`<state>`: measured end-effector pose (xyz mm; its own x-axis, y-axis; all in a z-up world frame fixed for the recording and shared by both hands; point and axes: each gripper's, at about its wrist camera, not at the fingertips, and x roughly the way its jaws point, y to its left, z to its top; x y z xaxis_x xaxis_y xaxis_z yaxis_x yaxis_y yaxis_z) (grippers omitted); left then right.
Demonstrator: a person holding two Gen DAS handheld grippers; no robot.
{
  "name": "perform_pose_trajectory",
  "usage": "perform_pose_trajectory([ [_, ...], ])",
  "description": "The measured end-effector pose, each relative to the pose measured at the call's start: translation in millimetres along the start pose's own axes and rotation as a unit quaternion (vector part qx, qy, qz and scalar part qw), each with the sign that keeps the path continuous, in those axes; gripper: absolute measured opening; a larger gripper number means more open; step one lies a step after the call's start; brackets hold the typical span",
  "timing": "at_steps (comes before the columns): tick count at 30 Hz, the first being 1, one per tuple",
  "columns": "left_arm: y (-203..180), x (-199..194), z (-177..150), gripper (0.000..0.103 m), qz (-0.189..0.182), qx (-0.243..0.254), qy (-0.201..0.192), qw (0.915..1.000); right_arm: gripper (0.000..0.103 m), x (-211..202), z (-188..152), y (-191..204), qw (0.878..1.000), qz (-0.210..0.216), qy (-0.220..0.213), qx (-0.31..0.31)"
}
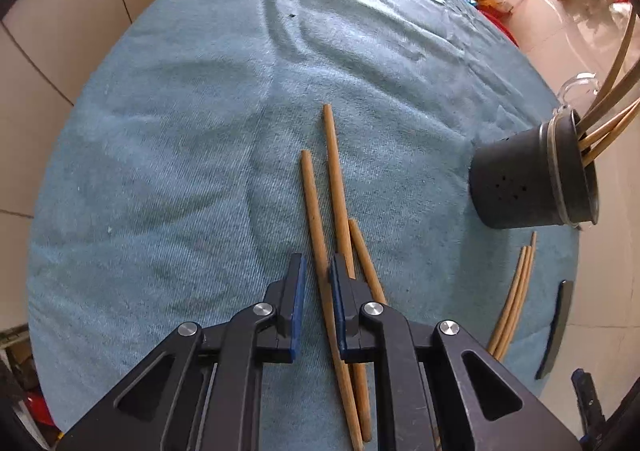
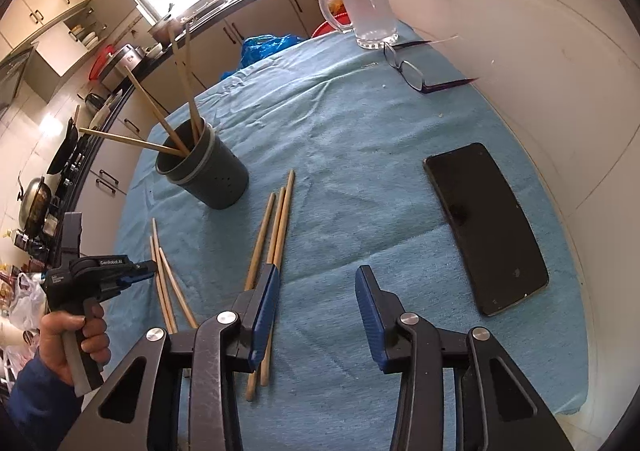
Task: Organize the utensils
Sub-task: 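Close the left tool on a wooden chopstick while the right grasps another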
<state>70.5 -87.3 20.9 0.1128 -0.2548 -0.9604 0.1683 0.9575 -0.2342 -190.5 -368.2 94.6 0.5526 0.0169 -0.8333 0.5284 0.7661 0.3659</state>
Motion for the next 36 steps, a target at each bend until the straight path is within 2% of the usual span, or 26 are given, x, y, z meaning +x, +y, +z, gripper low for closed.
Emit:
perform_pose_trajectory([
  [6, -1.0, 0.4, -3.0, 0.009, 0.028, 0.019, 0.012, 0.9993, 0.043, 13.3, 7.3, -1.4, 1.000, 0.004, 0.022, 0.009],
  [11, 6.8, -4.9, -18.8, 0.009, 0.035, 0.024, 0.017, 0.9989, 0.043, 40.8, 20.1, -4.2, 0.997, 0.022, 0.062, 0.041],
  [17, 7.4, -5.3, -22.2, 0.009, 0.034, 0.035, 0.012, 0.9988, 0.031, 93.7, 43.4, 8.0, 0.989, 0.037, 0.120, 0.081],
  [22, 7.0, -3.2, -20.2, 0.009, 0.026, 0.044, 0.008, 0.9986, 0.019, 127.9, 56.2, 30.1, 0.985, 0.023, 0.151, 0.079],
  [25, 9.0, -4.5, -22.0, 0.009, 0.024, 0.049, 0.006, 0.9985, 0.015, 138.7, 59.5, 35.2, 0.986, -0.010, 0.154, 0.067],
  [31, 8.9, -7.0, -28.1, 0.009, 0.025, 0.056, 0.000, 0.9981, 0.012, 153.0, 61.3, 37.2, 0.984, -0.032, 0.163, 0.063],
  [36, 1.6, -5.6, -27.0, 0.009, 0.036, 0.061, -0.001, 0.9975, 0.012, 157.0, 63.5, 51.4, 0.985, -0.070, 0.159, 0.021],
])
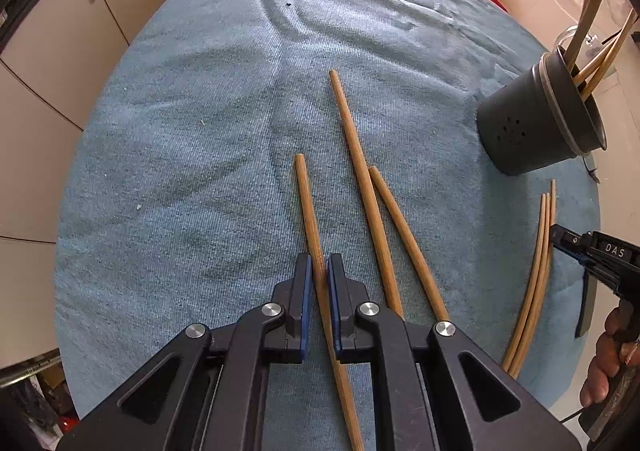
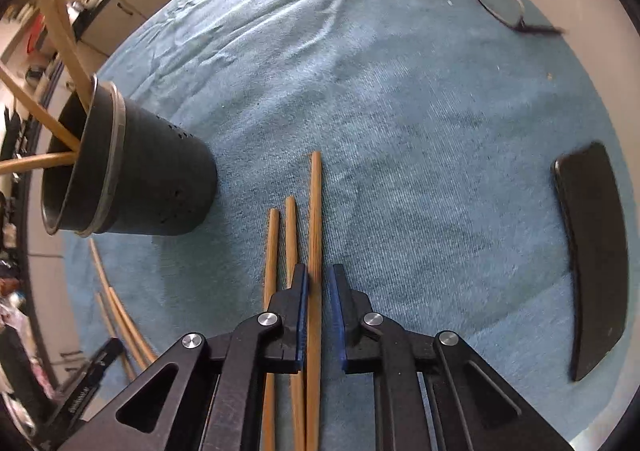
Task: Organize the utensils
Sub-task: 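Close the left tool on a wooden chopstick while the right grasps another, then lift both chopsticks upright and carry them over the black cup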
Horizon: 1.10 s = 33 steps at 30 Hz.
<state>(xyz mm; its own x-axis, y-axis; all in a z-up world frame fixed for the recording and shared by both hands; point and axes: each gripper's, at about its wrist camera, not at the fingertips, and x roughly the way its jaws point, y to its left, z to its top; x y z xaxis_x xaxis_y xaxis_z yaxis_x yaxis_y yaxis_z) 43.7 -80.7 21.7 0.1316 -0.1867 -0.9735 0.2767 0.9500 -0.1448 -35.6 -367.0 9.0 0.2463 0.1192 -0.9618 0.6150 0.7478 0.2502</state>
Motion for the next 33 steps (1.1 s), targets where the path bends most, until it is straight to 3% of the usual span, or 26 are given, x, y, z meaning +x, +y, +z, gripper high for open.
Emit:
perform_pose_trajectory([
  [6, -4.2, -1.2, -2.6, 0.008, 0.000, 0.026, -0.020, 0.9994, 0.007, -1.8, -0.4, 0.5, 1.000, -0.009, -0.002, -0.027],
  [9, 6.7, -2.8, -5.4, 0.007, -0.037, 0.015, -0.027, 0.9988, 0.007, -13.6, -13.2, -13.3, 0.999, 0.031, -0.018, -0.005],
  [11, 14.8, -6.6, -7.4, 0.006, -0.071, 0.001, -0.030, 0.9970, 0.007, -29.4, -23.7, -19.2, 0.998, 0.041, -0.042, 0.004],
  [15, 20.5, -26.8, -11.1, 0.006, -0.103, 0.008, -0.063, 0.9927, 0.007, -66.6, -42.2, -22.4, 0.993, 0.052, -0.103, 0.010],
  [23, 9.8, -70.2, -20.1, 0.006, -0.119, 0.026, -0.124, 0.9848, 0.007, -124.6, -76.9, -12.4, 0.980, 0.057, -0.188, -0.020],
  [33, -12.5, -110.4, -43.6, 0.006, -0.123, 0.003, -0.177, 0.9764, 0.007, -149.0, -79.7, -9.4, 0.966, 0.098, -0.219, -0.096],
])
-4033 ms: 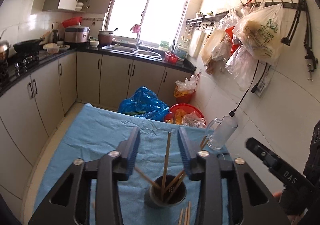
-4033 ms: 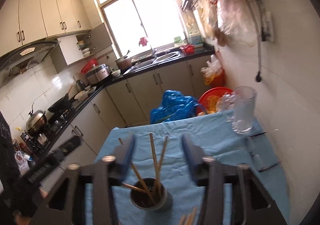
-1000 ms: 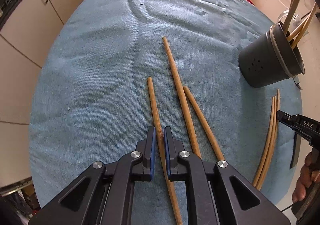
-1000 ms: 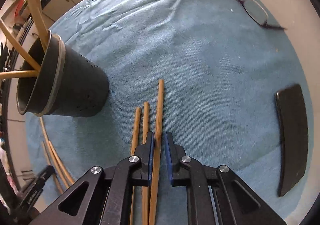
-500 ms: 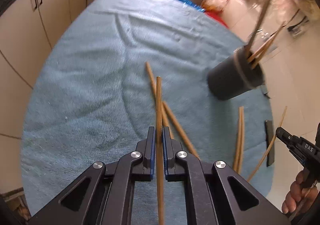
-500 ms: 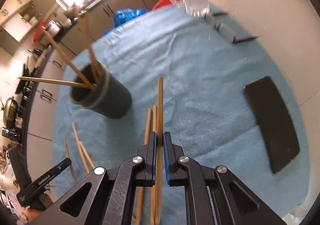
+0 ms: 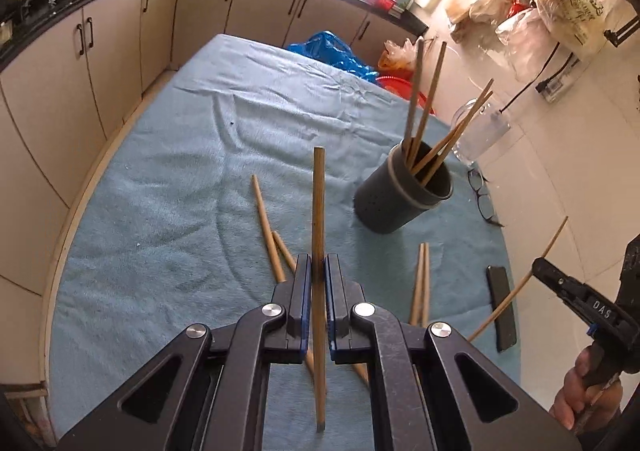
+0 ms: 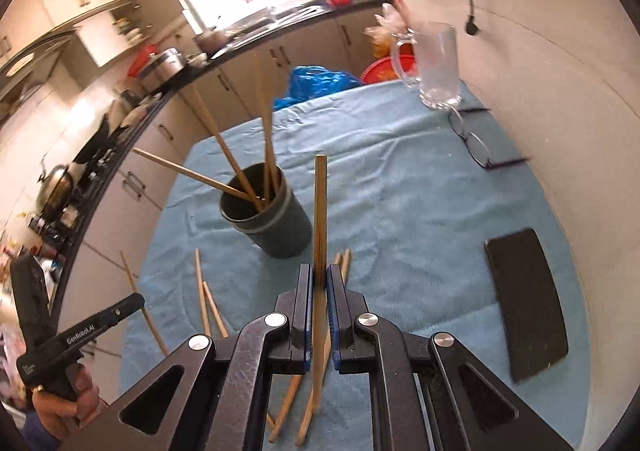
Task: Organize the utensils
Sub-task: 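Lift both chopsticks upright and carry them over the black cup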
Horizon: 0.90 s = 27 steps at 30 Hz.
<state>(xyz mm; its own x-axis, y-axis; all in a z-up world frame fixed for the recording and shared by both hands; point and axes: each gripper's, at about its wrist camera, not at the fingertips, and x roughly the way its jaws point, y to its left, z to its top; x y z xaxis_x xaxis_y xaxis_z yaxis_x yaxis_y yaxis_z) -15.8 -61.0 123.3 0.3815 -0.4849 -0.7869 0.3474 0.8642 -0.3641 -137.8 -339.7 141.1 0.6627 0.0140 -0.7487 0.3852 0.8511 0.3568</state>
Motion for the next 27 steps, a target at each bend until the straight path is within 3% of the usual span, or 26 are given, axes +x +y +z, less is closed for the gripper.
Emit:
perform_pose_trajectory([
  [17, -43.6, -38.7, -26.4, 0.006, 0.056, -0.028, -0.050, 0.9968, 0.007, -4.6, 2.1, -28.1, 0.994, 0.097, 0.007, -0.048],
  [27, -64.0, -42.2, -7.5, 0.006, 0.008, 0.017, -0.065, 0.9977, 0.007, -19.2, 10.6, -37.4, 0.996, 0.087, -0.020, -0.026],
])
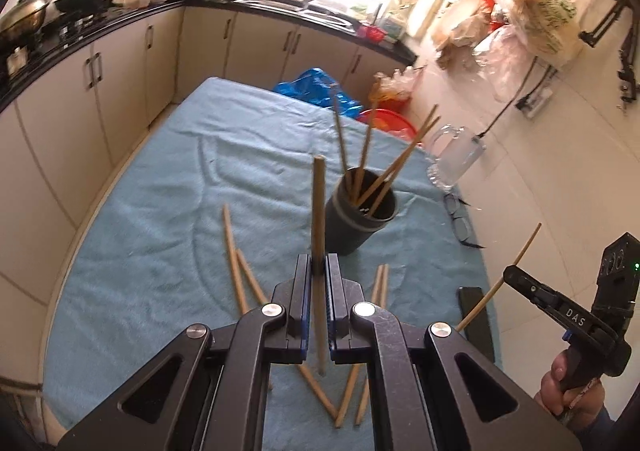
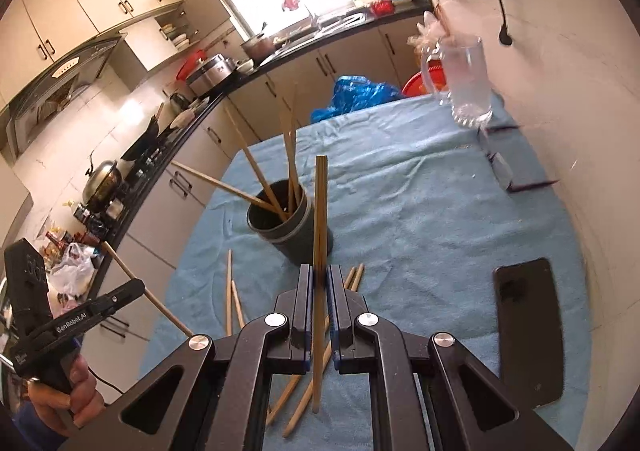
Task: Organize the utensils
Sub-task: 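Lift both chopsticks upright and carry them over the black cup, then lower both chopsticks into the black cup and open both tools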
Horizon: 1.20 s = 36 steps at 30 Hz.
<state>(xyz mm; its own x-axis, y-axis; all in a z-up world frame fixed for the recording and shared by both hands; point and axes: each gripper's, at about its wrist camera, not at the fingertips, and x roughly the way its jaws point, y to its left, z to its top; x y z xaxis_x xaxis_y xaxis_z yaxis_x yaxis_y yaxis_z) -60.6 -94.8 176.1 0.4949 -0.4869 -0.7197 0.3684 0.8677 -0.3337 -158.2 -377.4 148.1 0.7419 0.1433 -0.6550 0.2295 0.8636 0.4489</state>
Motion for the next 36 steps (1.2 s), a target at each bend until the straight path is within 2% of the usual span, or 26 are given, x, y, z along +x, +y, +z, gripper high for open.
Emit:
perform_pose_trajectory([
  [9, -8.5, 5.3, 16.7, 0.006, -0.046, 0.028, 0.000, 0.9986, 0.007, -26.5, 3.4, -6.7, 0.998, -0.034, -0.037, 0.032],
  [21, -5.6, -1.0, 30.0, 0.006, -0.073, 0.044, -0.013, 0.9963, 0.007, -53.4, 5.6, -9.2, 0.993, -0.071, -0.064, 0.063],
  [29, -4.4, -12.8, 42.5, 0.006, -0.080, 0.049, -0.029, 0.9952, 0.007, -64.7, 25.9, -4.4, 0.991, -0.070, -0.090, 0.069],
  [36, -5.4, -29.3, 70.6, 0.006, -0.090, 0.049, -0.056, 0.9932, 0.007, -63.1, 54.8, 15.4, 0.991, -0.058, -0.105, 0.051],
])
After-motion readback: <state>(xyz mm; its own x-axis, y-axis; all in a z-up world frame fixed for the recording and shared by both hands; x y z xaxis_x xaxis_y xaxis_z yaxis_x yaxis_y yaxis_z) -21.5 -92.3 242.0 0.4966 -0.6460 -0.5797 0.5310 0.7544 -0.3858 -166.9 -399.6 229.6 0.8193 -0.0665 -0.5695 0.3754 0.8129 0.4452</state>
